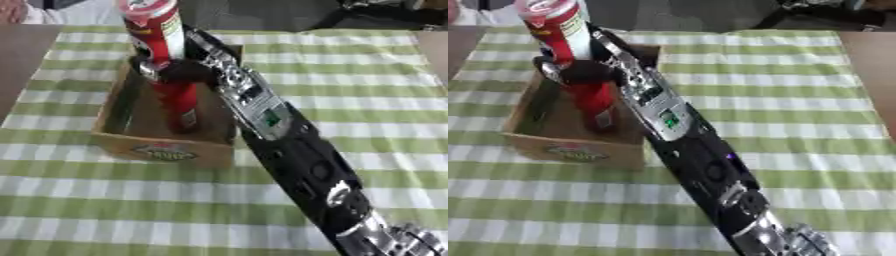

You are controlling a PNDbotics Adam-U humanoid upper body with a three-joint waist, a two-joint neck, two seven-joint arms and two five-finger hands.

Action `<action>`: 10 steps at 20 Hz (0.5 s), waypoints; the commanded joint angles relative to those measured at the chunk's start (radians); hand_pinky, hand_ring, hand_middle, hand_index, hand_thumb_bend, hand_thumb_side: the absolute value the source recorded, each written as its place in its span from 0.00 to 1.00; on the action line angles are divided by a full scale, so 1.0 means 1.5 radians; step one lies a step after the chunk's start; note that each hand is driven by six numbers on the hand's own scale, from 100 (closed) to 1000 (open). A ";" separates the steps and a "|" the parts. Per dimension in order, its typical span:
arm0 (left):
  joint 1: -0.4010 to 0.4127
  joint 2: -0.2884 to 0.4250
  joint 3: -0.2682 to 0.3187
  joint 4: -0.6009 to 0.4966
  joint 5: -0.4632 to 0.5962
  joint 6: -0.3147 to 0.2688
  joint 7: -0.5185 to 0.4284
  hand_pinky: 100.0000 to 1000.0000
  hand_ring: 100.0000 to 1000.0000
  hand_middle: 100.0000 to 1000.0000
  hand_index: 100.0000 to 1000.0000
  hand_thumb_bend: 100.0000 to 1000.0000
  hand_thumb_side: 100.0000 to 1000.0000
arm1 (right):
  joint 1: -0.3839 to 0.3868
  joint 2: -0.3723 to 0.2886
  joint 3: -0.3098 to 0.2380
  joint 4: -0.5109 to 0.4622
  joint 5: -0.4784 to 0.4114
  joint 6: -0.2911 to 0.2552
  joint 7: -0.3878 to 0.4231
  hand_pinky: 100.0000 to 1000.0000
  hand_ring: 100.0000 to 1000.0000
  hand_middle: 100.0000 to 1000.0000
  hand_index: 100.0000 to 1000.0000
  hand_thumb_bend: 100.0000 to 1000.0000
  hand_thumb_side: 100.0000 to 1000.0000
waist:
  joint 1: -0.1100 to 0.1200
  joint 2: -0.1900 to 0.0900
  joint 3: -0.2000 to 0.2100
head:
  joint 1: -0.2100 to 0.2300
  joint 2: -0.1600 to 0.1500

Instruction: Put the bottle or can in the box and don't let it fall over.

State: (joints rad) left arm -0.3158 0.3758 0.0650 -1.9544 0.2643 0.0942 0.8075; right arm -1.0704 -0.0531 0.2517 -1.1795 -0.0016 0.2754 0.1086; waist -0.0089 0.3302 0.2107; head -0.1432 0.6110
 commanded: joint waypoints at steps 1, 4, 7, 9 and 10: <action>-0.001 0.015 0.008 -0.008 -0.001 -0.001 -0.003 0.65 0.67 0.61 0.69 0.22 0.55 | -0.010 -0.007 -0.008 -0.009 0.011 -0.002 0.021 1.00 1.00 1.00 1.00 0.15 0.09 | 0.006 -0.020 0.001 | 0.002 0.000; 0.000 0.015 0.008 -0.008 -0.001 0.000 -0.004 0.65 0.67 0.61 0.69 0.22 0.55 | -0.007 -0.008 -0.003 -0.009 0.000 0.007 0.041 1.00 1.00 1.00 1.00 0.00 0.00 | 0.008 -0.022 -0.001 | 0.001 -0.001; 0.002 0.016 0.009 -0.007 -0.002 0.001 -0.004 0.65 0.67 0.61 0.69 0.22 0.54 | -0.006 -0.015 -0.012 -0.015 -0.002 0.015 0.065 1.00 1.00 1.00 1.00 0.00 0.00 | 0.009 -0.024 -0.003 | 0.002 -0.001; 0.004 0.016 0.010 -0.007 -0.002 0.001 -0.004 0.65 0.67 0.61 0.69 0.22 0.55 | -0.006 -0.019 -0.016 -0.019 -0.002 0.017 0.075 1.00 1.00 1.00 1.00 0.00 0.00 | 0.009 -0.024 -0.005 | 0.004 0.000; 0.005 0.016 0.010 -0.007 -0.002 0.001 -0.004 0.64 0.67 0.61 0.69 0.22 0.55 | -0.006 -0.021 -0.018 -0.022 -0.002 0.018 0.076 1.00 1.00 1.00 1.00 0.00 0.00 | 0.010 -0.024 -0.006 | 0.004 0.001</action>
State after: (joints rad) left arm -0.3056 0.3759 0.0656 -1.9540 0.2639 0.0961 0.8028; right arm -1.0630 -0.0695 0.2341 -1.1875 -0.0011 0.3011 0.2138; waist -0.0018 0.3242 0.2008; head -0.1405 0.6130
